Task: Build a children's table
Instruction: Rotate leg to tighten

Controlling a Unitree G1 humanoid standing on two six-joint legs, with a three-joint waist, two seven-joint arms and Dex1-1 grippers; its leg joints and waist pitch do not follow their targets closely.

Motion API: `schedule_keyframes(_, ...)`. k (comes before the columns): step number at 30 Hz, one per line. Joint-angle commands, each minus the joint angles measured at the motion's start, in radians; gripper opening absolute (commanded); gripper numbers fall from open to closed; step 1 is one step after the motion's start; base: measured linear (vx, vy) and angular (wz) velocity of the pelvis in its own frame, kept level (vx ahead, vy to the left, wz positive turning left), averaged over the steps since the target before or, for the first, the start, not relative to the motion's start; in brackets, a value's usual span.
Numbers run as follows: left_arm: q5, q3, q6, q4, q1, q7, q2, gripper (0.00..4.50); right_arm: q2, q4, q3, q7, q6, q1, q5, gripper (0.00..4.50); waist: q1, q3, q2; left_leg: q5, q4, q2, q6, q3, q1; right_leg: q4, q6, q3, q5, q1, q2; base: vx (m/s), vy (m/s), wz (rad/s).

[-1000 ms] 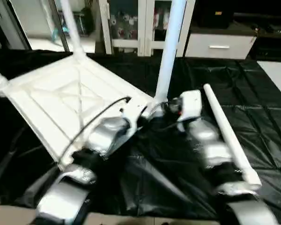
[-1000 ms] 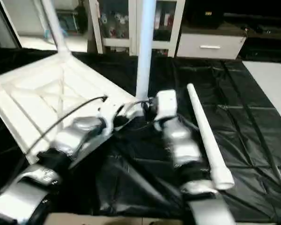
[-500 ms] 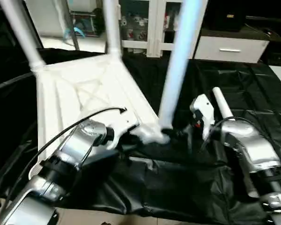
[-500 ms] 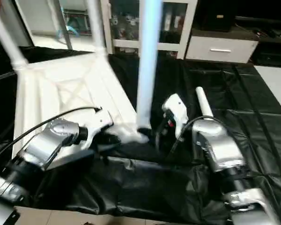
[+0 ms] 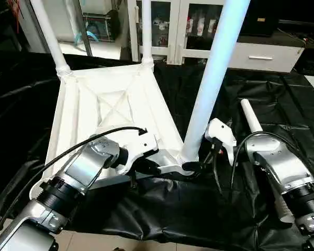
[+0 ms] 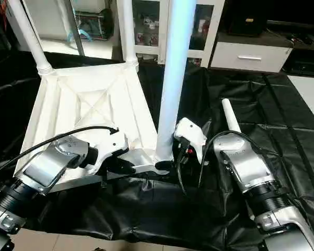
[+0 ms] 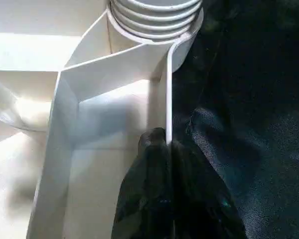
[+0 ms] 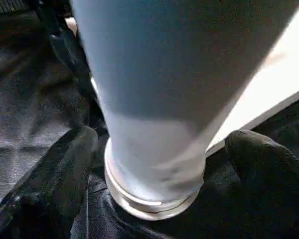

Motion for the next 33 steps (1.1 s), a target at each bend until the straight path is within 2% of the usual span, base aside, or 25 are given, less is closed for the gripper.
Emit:
schedule_keyframes(1,0.015,-0.074,0.025,0.005,0.032,-0.052,-0.001,0.0,0.003,0.007,0.012,0.0,-0.011,-0.022,-0.021,4.18,-0.005,-0.054,-0.005,-0.237,-0.081,0.059,0.028,-0.028,0.009,-0.059,-0.245,0.046,-0.276,0.045,-0.058,0.0,0.0,0.0)
schedule_keyframes(7,0.016,-0.073,0.03,0.001,0.035,-0.05,0.002,0.0,0.007,0.024,0.013,0.01,-0.024,-0.027,-0.028,3.72,-0.006,-0.054,-0.008,-0.234,-0.079,0.06,0.032,-0.028,0.009,-0.059,-0.245,0.046,-0.284,0.045,-0.059,0.0,0.0,0.0)
schedule_keyframes(19,0.015,-0.074,0.041,-0.008,0.041,-0.052,0.004,0.0,0.018,0.047,0.005,0.033,-0.05,-0.032,-0.034,2.79,-0.007,-0.055,-0.009,-0.21,-0.077,0.059,0.043,-0.027,0.008,-0.055,-0.251,0.045,-0.267,0.047,-0.058,0.0,0.0,0.0)
schedule_keyframes(27,0.009,-0.068,0.05,-0.012,0.047,-0.051,0.003,0.0,0.037,0.054,-0.008,0.022,-0.05,-0.022,-0.023,2.72,-0.01,-0.055,-0.009,-0.207,-0.076,0.059,0.046,-0.027,0.008,-0.055,-0.252,0.045,-0.268,0.048,-0.058,0.0,0.0,0.0)
schedule_keyframes(30,0.008,-0.051,0.055,0.004,0.043,-0.022,-0.015,0.0,0.063,0.069,-0.035,-0.02,-0.044,-0.02,-0.009,2.72,-0.011,-0.055,-0.009,-0.214,-0.076,0.058,0.044,-0.027,0.008,-0.057,-0.252,0.044,-0.283,0.047,-0.059,0.0,0.0,0.0)
schedule_keyframes(33,0.01,-0.009,0.046,0.059,0.033,0.062,-0.067,0.0,0.12,0.099,-0.09,-0.114,-0.039,-0.018,0.018,2.72,-0.017,-0.051,-0.012,-0.255,-0.078,0.057,0.029,-0.03,0.008,-0.065,-0.232,0.044,-0.354,0.046,-0.06,0.0,0.0,0.0)
